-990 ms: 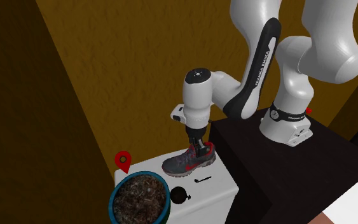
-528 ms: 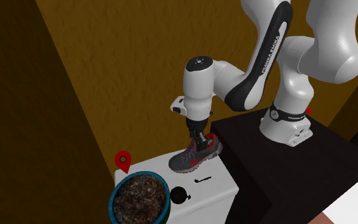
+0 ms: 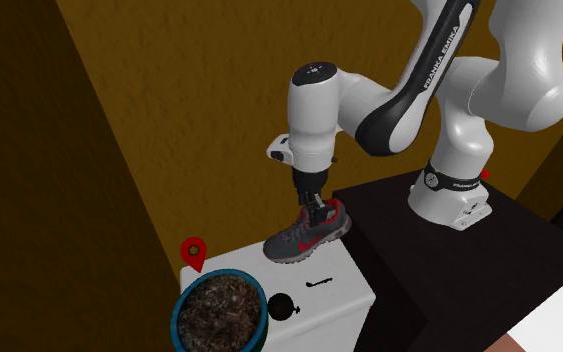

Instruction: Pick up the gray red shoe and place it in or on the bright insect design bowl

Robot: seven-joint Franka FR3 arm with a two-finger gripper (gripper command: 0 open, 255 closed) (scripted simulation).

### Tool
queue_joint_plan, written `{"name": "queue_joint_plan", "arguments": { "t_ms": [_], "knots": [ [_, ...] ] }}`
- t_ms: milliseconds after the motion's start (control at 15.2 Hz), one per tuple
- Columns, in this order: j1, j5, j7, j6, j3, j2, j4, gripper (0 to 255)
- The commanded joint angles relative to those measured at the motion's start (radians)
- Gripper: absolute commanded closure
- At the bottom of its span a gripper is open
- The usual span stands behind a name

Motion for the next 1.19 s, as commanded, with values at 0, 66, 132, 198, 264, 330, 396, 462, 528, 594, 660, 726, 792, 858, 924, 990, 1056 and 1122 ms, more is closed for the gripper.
{"name": "queue_joint_plan", "arguments": {
  "t_ms": [0, 66, 132, 198, 264, 330, 396, 462, 528, 594, 660, 726, 792, 858, 924, 990, 1056, 1122],
  "knots": [
    [0.002, 0.006, -0.005, -0.035, 0.002, -0.036, -0.002, 255],
    [0.002, 0.009, -0.008, -0.051, 0.002, -0.053, -0.001, 255],
    [0.003, 0.012, -0.011, -0.068, 0.002, -0.068, 0.000, 255],
    [0.003, 0.014, -0.014, -0.085, 0.003, -0.084, 0.001, 255],
    [0.004, 0.017, -0.017, -0.102, 0.003, -0.099, 0.003, 255],
    [0.004, 0.019, -0.019, -0.119, 0.003, -0.114, 0.005, 255],
    [0.005, 0.021, -0.022, -0.135, 0.003, -0.129, 0.007, 255],
    [0.006, 0.024, -0.024, -0.152, 0.004, -0.144, 0.009, 255],
    [0.006, 0.026, -0.026, -0.169, 0.004, -0.158, 0.012, 255],
    [0.007, 0.028, -0.028, -0.186, 0.004, -0.172, 0.015, 255],
    [0.007, 0.030, -0.031, -0.203, 0.004, -0.186, 0.018, 255],
    [0.008, 0.031, -0.033, -0.219, 0.004, -0.199, 0.021, 255],
    [0.008, 0.033, -0.035, -0.236, 0.005, -0.212, 0.025, 255],
    [0.009, 0.035, -0.037, -0.253, 0.005, -0.225, 0.029, 255],
    [0.010, 0.036, -0.039, -0.270, 0.005, -0.237, 0.033, 255],
    [0.010, 0.038, -0.040, -0.286, 0.005, -0.250, 0.038, 255],
    [0.010, 0.039, -0.042, -0.299, 0.006, -0.258, 0.041, 255],
    [0.020, 0.047, -0.031, -0.308, 0.015, -0.230, 0.078, 255]
  ]
}}
